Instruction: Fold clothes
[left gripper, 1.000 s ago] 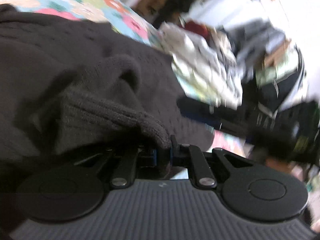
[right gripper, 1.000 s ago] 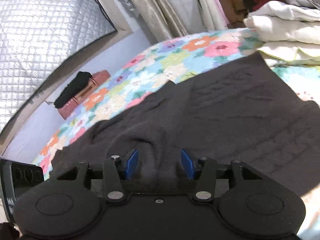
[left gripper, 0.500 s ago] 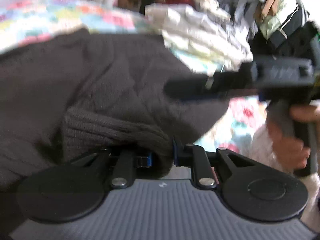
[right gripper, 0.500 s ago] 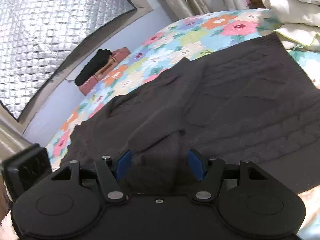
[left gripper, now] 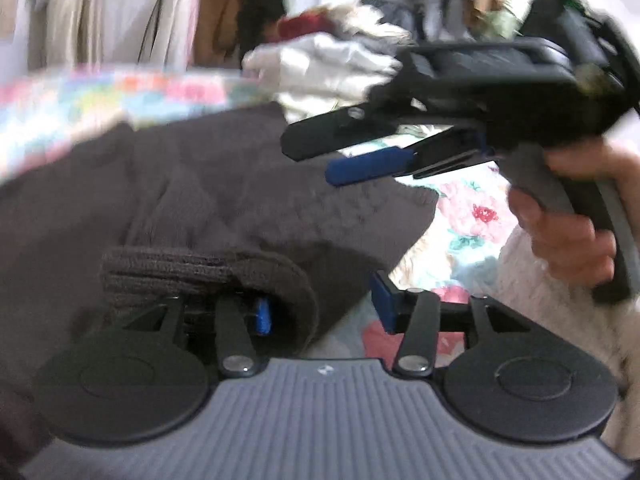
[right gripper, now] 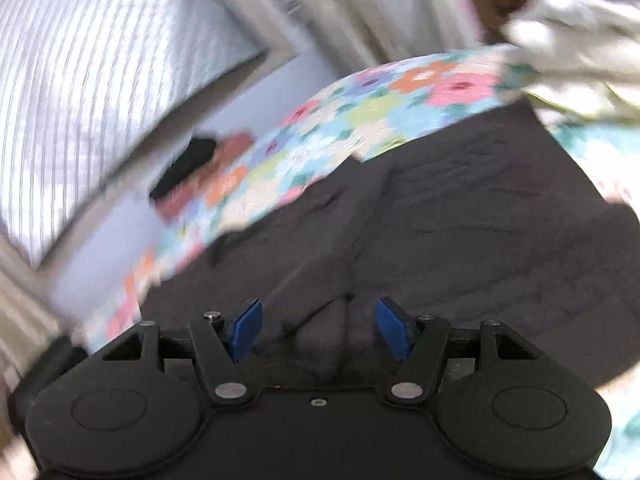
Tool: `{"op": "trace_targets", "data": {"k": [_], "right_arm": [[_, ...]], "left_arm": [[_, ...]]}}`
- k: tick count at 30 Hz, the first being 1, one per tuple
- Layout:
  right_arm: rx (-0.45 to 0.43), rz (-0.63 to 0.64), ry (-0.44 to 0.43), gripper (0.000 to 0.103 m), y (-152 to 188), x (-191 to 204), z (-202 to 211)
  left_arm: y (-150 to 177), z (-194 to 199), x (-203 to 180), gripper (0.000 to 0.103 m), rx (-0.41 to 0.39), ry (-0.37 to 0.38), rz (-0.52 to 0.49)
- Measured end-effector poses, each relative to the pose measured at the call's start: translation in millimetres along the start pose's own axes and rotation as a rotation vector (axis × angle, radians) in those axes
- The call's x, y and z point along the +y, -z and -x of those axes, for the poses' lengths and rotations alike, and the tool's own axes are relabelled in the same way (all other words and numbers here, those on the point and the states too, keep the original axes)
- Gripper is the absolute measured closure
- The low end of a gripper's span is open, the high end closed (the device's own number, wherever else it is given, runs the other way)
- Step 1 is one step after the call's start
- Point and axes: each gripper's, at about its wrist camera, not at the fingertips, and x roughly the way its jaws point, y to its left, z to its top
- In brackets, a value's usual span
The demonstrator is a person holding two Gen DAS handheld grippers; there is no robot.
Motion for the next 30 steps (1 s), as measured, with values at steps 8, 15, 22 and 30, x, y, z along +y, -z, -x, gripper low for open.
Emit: {"op": "trace_targets", "data": {"k": [8,15,22,30], "right_arm": [[0.057,0.097,-0.043,0.034,4.6,15.0,-12.7],[0.092,0.202,0.034,0.034,14.5,30.9,-24.6],[0.098,0.463,-0.009,0.024,40.2,81.4,-35.1],[0.024,0.370,0.091,0.091,17.4,68.4,-51.7]], "left_arm": [[-5.0,13.7,35.1,0.041,0.099,0.071,0.248],[-4.3,72.9,82.6,0.026,0.087,-0.051,0.470],[-4.3,88.8,129.4,0.026,-0.011,-0.254,0.588],[-9.3,80.2,134.5,0.026,-0.005,-0.379,0.521]]}}
